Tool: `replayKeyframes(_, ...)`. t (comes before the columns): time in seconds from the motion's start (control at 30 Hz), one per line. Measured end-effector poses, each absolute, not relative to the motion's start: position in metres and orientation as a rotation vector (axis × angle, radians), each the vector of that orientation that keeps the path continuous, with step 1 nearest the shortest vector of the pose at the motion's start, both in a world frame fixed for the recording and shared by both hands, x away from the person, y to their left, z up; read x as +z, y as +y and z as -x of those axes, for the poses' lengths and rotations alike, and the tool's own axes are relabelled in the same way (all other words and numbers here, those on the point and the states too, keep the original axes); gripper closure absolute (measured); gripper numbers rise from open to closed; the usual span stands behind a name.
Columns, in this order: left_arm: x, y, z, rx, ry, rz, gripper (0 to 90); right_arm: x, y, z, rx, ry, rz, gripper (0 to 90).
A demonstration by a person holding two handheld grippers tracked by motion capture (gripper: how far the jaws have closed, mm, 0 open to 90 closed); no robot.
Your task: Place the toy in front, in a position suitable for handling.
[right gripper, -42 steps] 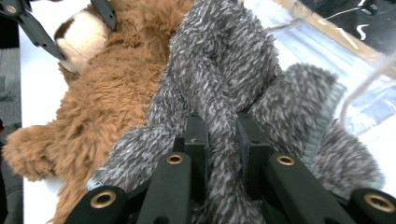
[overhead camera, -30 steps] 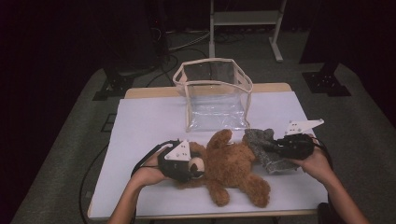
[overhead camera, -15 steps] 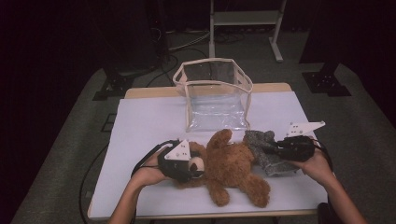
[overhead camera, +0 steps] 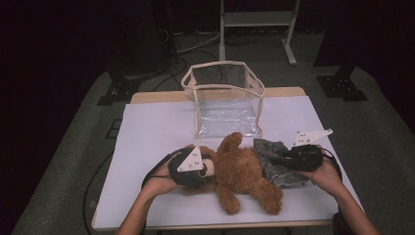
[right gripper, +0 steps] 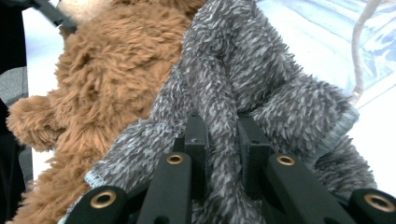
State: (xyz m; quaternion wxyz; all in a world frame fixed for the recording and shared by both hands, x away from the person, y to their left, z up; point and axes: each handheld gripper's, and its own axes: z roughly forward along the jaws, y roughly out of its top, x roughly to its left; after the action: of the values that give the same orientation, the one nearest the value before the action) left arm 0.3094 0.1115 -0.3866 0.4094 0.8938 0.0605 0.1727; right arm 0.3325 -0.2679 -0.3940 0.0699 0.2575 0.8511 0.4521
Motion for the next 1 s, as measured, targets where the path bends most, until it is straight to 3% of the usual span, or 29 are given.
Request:
replayKeyframes(0.13, -0.382, 0.115, -0.31, 0.443, 0.153, -2.262, 44.7, -0.393, -0.262, -0.333, 1.369, 2.573, -0.757, 76.6)
replayKeyframes(0.67, -0.377, 0.172, -0.294, 0.406, 0.228, -2.29, 43.5, -0.395, -0.196, -0.328, 1.43, 2.685, -0.561, 76.8)
replayKeyframes(1.0, -0.381, 0.168, -0.294, 0.384, 0.233, -2.261, 41.2, -0.397, -0.237, -0.33, 1.361, 2.642, -0.688, 76.9)
